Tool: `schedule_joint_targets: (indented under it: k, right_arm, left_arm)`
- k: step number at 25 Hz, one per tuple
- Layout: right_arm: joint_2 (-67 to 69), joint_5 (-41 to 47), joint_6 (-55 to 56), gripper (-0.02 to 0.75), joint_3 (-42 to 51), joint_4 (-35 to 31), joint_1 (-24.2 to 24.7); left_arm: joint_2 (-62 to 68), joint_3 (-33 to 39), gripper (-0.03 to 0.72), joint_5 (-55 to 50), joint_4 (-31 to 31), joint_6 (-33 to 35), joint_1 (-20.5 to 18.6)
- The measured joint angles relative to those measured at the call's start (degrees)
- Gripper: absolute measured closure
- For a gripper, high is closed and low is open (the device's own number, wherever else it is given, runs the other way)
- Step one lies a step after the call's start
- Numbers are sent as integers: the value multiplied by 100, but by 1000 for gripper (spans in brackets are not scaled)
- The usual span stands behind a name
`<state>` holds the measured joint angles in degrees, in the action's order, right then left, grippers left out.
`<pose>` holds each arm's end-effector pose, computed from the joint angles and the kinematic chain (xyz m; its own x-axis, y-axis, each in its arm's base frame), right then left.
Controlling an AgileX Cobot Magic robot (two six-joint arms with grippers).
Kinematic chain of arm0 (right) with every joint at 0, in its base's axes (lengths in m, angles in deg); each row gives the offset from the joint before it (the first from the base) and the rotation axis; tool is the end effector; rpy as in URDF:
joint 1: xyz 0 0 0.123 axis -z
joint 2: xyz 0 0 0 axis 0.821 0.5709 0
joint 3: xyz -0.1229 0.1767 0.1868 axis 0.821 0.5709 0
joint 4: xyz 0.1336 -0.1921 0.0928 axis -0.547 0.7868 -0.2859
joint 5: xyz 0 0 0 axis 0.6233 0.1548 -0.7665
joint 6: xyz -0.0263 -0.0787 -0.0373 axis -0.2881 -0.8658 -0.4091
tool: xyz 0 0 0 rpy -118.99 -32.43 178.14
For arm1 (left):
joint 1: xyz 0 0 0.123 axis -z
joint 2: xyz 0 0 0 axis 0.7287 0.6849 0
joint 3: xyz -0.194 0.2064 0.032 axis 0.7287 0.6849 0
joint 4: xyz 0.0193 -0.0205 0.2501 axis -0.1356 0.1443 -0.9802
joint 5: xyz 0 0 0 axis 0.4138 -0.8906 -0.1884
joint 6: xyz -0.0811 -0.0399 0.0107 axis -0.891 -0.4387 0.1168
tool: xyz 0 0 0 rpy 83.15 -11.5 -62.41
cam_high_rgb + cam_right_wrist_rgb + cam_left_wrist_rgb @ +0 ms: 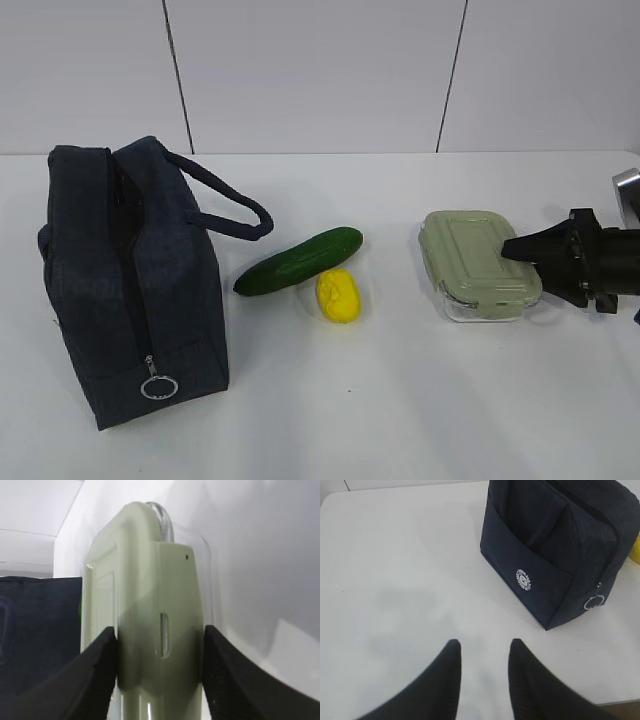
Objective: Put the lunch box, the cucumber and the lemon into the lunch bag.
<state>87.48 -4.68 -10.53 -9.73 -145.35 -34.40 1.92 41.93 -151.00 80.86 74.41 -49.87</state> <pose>0.3474 -0.0465 0.1006 -0.8294 0.4502 -0.3308 -0.0586 0.5187 0.8529 -0.0092 -0.0130 0.2812 -0.4840 0.0270 -0.8747 0.0930 0.9955 -0.0207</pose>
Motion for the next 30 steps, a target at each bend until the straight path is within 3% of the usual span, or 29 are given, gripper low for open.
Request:
schedule_joint_targets:
  k: [30]
  right_arm:
    - [-294,141,144,340,0,213,0]
  left_arm:
    - [0,0,452,0,13,0,0]
